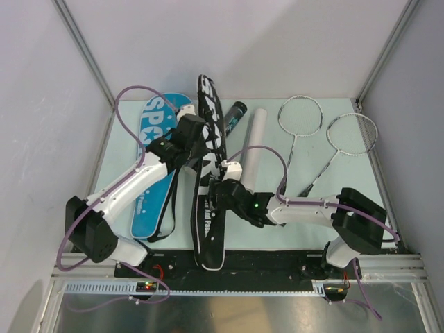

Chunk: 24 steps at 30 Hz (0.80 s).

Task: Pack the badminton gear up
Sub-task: Place the racket bag at the center of the board.

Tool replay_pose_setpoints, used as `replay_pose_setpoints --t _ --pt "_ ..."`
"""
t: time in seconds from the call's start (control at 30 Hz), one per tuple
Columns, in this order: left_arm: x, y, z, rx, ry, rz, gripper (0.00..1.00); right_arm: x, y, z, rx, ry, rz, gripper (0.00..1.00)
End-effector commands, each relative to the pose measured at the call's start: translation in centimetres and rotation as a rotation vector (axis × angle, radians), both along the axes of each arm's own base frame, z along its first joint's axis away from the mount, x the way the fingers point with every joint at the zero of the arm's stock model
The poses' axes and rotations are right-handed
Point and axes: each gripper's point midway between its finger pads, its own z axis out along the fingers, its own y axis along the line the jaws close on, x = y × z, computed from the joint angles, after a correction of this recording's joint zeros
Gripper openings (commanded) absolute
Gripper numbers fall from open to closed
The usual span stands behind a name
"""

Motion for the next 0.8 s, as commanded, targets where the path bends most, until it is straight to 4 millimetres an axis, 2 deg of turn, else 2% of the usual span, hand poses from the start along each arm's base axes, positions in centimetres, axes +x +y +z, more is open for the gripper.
replay_pose_setpoints --t 0.0,0.2,0.33,0.4,0.5,0.63,0.77 --pt "-0.3 -2.2 -1.0 -0.022 0.041 -0.105 0.25 1.6 -2.3 -2.1 0.006 0.051 -0.056 0.63" --pt "-1.4 -2.8 -3.2 0.025 0.089 -0.225 0.52 2.1 -3.5 -4.3 0.03 0.098 -0.018 0.63" --pt "-2.9 -2.5 -5.1 0.065 0.122 -0.322 0.57 2.4 -4.0 -5.0 0.043 0.109 -0.007 0.62" --pt "-3.5 -1.3 -5.8 0.088 0.126 -0.325 0.58 2.5 -4.3 -5.2 0.044 0.112 -0.008 0.61" --pt "-4.3 1.6 -7.6 0.076 0.162 -0.269 0.56 2.5 -4.5 -5.4 0.051 0.118 -0.005 0.6" --pt "-5.6 4.3 -9.2 -0.082 0.199 -0.206 0.53 2.5 -4.2 -4.7 0.086 0.127 -0.032 0.59" --pt "-5.8 8.3 -7.3 -0.101 0.09 -0.075 0.58 2.7 -3.7 -2.9 0.102 0.109 -0.165 0.61"
